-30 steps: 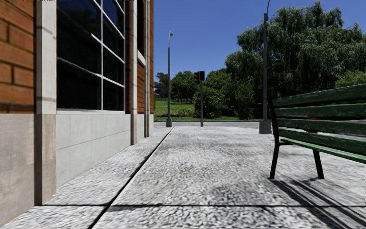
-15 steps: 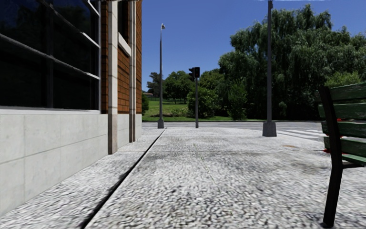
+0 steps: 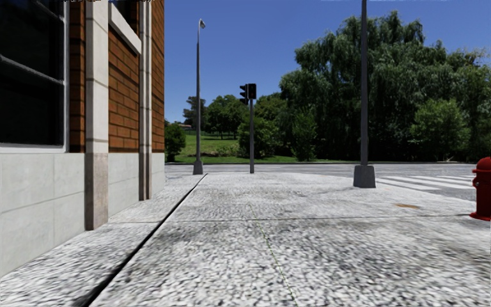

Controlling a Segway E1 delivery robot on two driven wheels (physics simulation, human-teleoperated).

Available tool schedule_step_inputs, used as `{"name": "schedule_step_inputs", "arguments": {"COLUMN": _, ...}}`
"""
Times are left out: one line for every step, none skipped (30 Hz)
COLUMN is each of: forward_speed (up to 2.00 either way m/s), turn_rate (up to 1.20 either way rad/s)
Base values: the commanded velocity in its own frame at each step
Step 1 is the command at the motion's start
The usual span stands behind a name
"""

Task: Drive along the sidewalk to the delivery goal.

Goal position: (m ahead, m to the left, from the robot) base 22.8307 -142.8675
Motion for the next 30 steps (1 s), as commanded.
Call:
{"name": "schedule_step_inputs", "arguments": {"forward_speed": 2.00, "turn_rate": -0.28}}
{"name": "schedule_step_inputs", "arguments": {"forward_speed": 2.00, "turn_rate": -0.28}}
{"name": "schedule_step_inputs", "arguments": {"forward_speed": 2.00, "turn_rate": -0.28}}
{"name": "schedule_step_inputs", "arguments": {"forward_speed": 2.00, "turn_rate": -0.28}}
{"name": "schedule_step_inputs", "arguments": {"forward_speed": 2.00, "turn_rate": -0.28}}
{"name": "schedule_step_inputs", "arguments": {"forward_speed": 2.00, "turn_rate": -0.27}}
{"name": "schedule_step_inputs", "arguments": {"forward_speed": 2.00, "turn_rate": -0.27}}
{"name": "schedule_step_inputs", "arguments": {"forward_speed": 2.00, "turn_rate": -0.27}}
{"name": "schedule_step_inputs", "arguments": {"forward_speed": 2.00, "turn_rate": -0.27}}
{"name": "schedule_step_inputs", "arguments": {"forward_speed": 2.00, "turn_rate": -0.27}}
{"name": "schedule_step_inputs", "arguments": {"forward_speed": 2.00, "turn_rate": -0.27}}
{"name": "schedule_step_inputs", "arguments": {"forward_speed": 2.00, "turn_rate": -0.27}}
{"name": "schedule_step_inputs", "arguments": {"forward_speed": 2.00, "turn_rate": -0.27}}
{"name": "schedule_step_inputs", "arguments": {"forward_speed": 2.00, "turn_rate": -0.26}}
{"name": "schedule_step_inputs", "arguments": {"forward_speed": 2.00, "turn_rate": -0.25}}
{"name": "schedule_step_inputs", "arguments": {"forward_speed": 2.00, "turn_rate": -0.24}}
{"name": "schedule_step_inputs", "arguments": {"forward_speed": 2.00, "turn_rate": -0.24}}
{"name": "schedule_step_inputs", "arguments": {"forward_speed": 2.00, "turn_rate": -0.24}}
{"name": "schedule_step_inputs", "arguments": {"forward_speed": 2.00, "turn_rate": -0.24}}
{"name": "schedule_step_inputs", "arguments": {"forward_speed": 2.00, "turn_rate": -0.24}}
{"name": "schedule_step_inputs", "arguments": {"forward_speed": 2.00, "turn_rate": -0.24}}
{"name": "schedule_step_inputs", "arguments": {"forward_speed": 2.00, "turn_rate": -0.24}}
{"name": "schedule_step_inputs", "arguments": {"forward_speed": 2.00, "turn_rate": -0.24}}
{"name": "schedule_step_inputs", "arguments": {"forward_speed": 2.00, "turn_rate": -0.24}}
{"name": "schedule_step_inputs", "arguments": {"forward_speed": 1.98, "turn_rate": -0.24}}
{"name": "schedule_step_inputs", "arguments": {"forward_speed": 1.94, "turn_rate": -0.24}}
{"name": "schedule_step_inputs", "arguments": {"forward_speed": 1.94, "turn_rate": -0.24}}
{"name": "schedule_step_inputs", "arguments": {"forward_speed": 1.92, "turn_rate": -0.24}}
{"name": "schedule_step_inputs", "arguments": {"forward_speed": 1.91, "turn_rate": -0.24}}
{"name": "schedule_step_inputs", "arguments": {"forward_speed": 1.91, "turn_rate": -0.24}}
